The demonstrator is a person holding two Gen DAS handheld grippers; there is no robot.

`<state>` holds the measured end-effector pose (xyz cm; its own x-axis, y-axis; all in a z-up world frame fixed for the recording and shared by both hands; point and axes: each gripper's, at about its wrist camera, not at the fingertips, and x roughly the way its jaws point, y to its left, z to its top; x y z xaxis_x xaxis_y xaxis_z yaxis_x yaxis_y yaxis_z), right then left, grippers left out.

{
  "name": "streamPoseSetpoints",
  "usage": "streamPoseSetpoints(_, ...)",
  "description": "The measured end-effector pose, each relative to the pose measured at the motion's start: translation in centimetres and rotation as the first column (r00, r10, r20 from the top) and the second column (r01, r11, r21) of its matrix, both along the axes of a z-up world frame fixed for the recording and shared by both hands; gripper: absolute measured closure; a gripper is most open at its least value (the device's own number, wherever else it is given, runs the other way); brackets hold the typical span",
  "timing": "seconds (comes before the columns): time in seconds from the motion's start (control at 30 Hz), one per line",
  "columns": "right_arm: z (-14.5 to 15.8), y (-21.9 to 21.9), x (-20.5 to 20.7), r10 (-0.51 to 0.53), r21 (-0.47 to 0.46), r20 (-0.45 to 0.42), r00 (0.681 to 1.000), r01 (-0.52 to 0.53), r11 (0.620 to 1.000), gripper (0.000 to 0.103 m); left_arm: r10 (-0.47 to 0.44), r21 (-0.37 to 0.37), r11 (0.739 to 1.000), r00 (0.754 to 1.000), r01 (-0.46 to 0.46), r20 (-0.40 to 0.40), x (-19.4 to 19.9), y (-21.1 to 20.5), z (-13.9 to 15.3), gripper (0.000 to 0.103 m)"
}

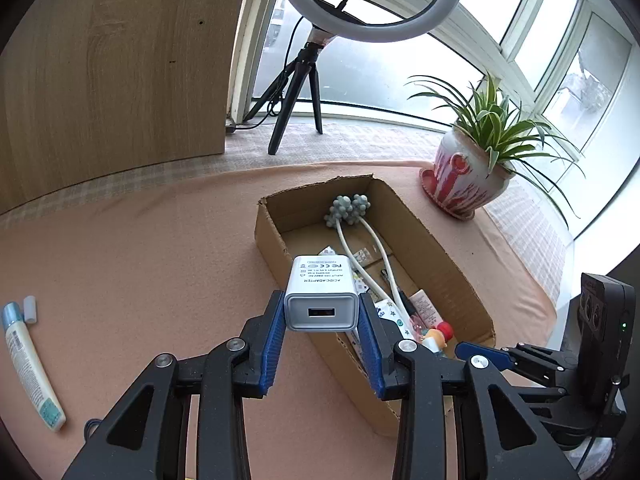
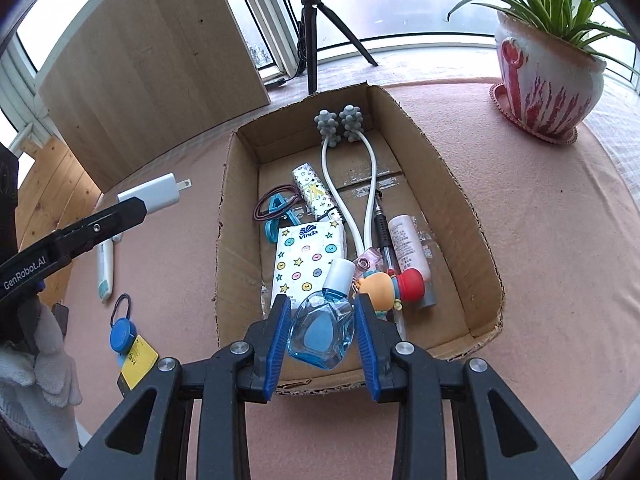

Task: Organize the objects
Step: 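Open the left gripper releasing the adapter in the box while the right gripper releases the spray bottle, then move both grippers back toward the blue round case and black cable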

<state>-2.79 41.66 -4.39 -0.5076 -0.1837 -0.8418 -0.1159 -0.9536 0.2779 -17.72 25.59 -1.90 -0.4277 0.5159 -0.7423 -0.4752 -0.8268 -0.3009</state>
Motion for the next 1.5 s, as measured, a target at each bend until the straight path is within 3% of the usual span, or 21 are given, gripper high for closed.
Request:
streamPoseSetpoints(0.07, 0.1, 0.2, 0.3, -0.002, -0.011, -0.005, 1.000, 0.002, 1.000, 0.064, -0.037, 0.013, 0.999, 0.999, 0.037, 0.015, -0.2, 1.2, 0.1, 0.062)
streamPoseSetpoints(0.13, 0.4, 0.6, 0.6, -0.020, -0.014, -0.020, 1.000, 0.019, 1.000, 0.048, -0.039, 0.013, 0.999, 0.999, 0.039, 0.003, -0.1, 2.1, 0.2, 0.041)
streamPoseSetpoints(0.33, 0.5, 1.5, 1.0, -0.050, -0.027, -0.020, 0.999, 0.049, 0.998, 0.046, -0.053, 0.003, 0.999, 0.998, 0.052, 0.022, 0.8, 2.8, -0.1, 0.039)
streamPoseSetpoints(0.5, 0.4, 1.5, 1.4, -0.054, -0.041, -0.020, 0.998, 0.053, 0.998, 0.045, -0.040, 0.004, 0.999, 0.999, 0.040, 0.032, 2.0, 1.0, -0.4, 0.039)
streamPoseSetpoints(0.83, 1.8, -0.6, 1.8, -0.007, -0.017, -0.090, 0.996, 0.006, 1.000, 0.046, 0.138, -0.021, 0.990, 0.988, -0.137, 0.062, 4.3, -10.3, -1.3, 0.039)
streamPoseSetpoints(1.17, 1.6, -6.5, 0.9, 0.146, -0.030, -0.073, 0.987, -0.148, 0.988, 0.046, 0.358, -0.061, 0.934, 0.925, -0.353, 0.129, 7.3, -23.1, -4.1, 0.039)
streamPoseSetpoints(1.33, 0.9, -11.0, 0.1, 0.266, -0.009, -0.038, 0.963, -0.267, 0.964, 0.046, 0.400, -0.077, 0.916, 0.903, -0.393, 0.157, 8.8, -26.2, -5.6, 0.040)
streamPoseSetpoints(1.5, 0.2, -16.2, -0.1, 0.402, 0.083, 0.000, 0.916, -0.400, 0.913, 0.045, 0.429, -0.083, 0.904, 0.886, -0.421, 0.179, 9.7, -27.7, -6.6, 0.040)
